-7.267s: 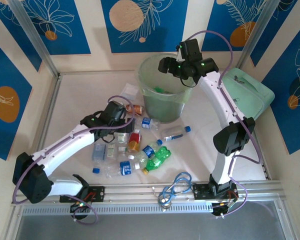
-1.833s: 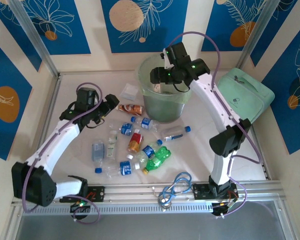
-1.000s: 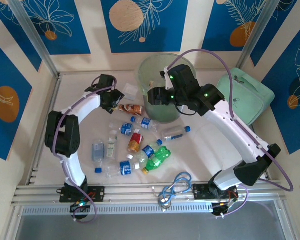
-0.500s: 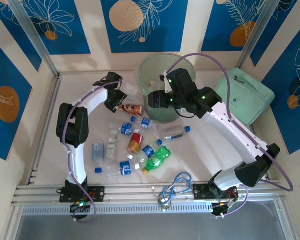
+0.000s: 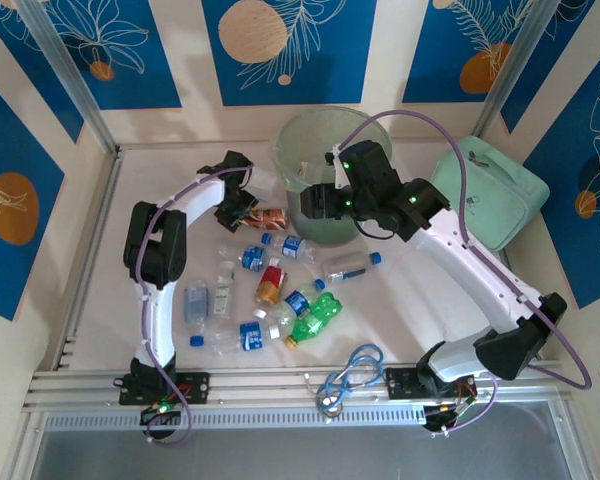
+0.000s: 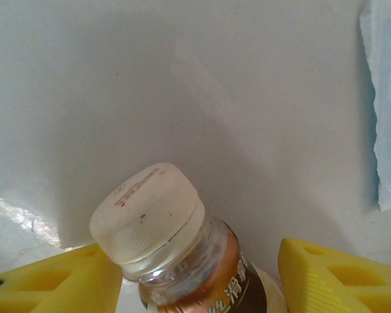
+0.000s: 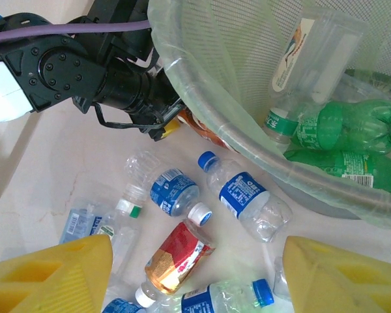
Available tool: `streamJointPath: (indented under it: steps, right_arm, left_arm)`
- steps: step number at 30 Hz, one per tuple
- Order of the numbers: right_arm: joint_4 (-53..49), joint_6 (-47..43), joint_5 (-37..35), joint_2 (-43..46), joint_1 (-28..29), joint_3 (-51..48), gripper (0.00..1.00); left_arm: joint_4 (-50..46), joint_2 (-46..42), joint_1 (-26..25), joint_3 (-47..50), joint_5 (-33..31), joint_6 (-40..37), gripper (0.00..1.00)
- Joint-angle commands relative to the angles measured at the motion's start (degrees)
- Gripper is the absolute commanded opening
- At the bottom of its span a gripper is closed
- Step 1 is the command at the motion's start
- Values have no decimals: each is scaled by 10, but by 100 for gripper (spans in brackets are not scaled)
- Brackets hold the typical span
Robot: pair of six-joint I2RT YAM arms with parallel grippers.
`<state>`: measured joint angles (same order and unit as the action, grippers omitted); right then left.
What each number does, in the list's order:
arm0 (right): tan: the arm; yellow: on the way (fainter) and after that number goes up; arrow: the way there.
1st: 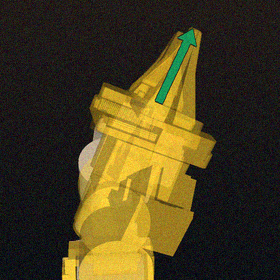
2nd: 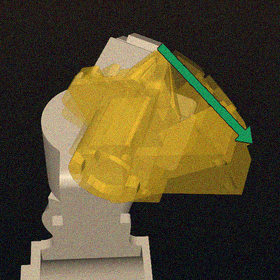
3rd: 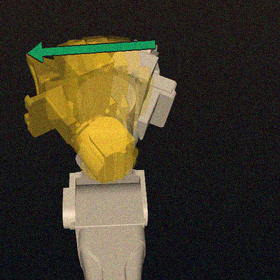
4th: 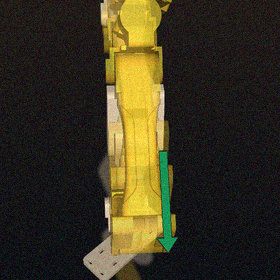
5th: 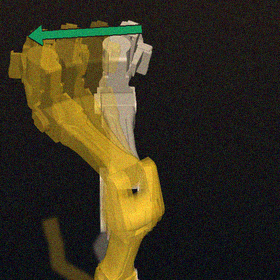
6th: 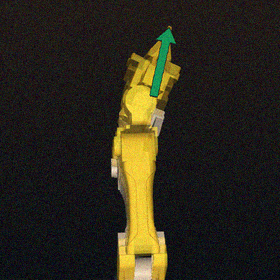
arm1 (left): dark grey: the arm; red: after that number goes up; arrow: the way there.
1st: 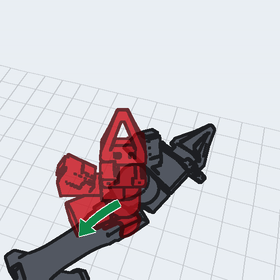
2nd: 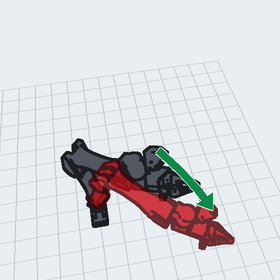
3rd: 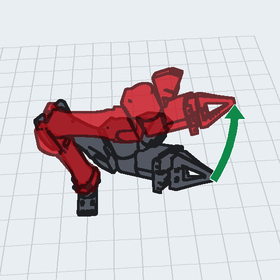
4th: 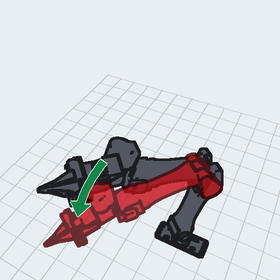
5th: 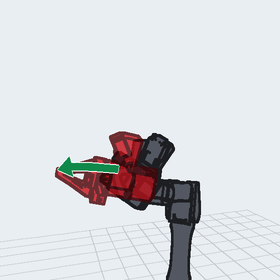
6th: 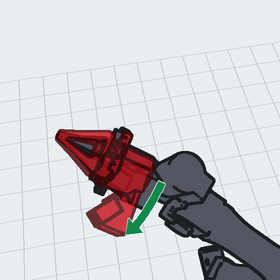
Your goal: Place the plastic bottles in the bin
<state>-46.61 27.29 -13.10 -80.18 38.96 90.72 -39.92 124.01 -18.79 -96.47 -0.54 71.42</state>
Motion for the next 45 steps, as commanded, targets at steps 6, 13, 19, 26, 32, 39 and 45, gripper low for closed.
streamJointPath:
  steps: [6, 13, 19, 26, 32, 39, 45]
  right_arm:
    - [11, 0, 12, 29, -15, -22, 70]
    - [13, 0, 14, 49, -22, -32, 70]
    - [25, 0, 33, 62, -22, -28, 70]
    - [34, 7, 79, 63, -22, -21, 70]
    - [35, 12, 146, 47, -25, 10, 70]
    - [-6, -3, 228, -7, -25, 95, 74]
    - [-47, -22, 219, -57, -12, 160, 86]
  left_arm:
    - [-29, 19, -3, -19, -15, 27, 51]
    - [-19, 7, -4, -12, -5, 30, 43]
    - [6, -40, -3, 5, -2, 22, 39]
    - [38, -134, -2, 54, 9, -1, 36]
    - [48, -239, -1, 97, 23, -54, 35]
    - [133, -380, 14, 187, 105, -131, 34]
    - [271, -453, 28, 238, 253, -148, 35]
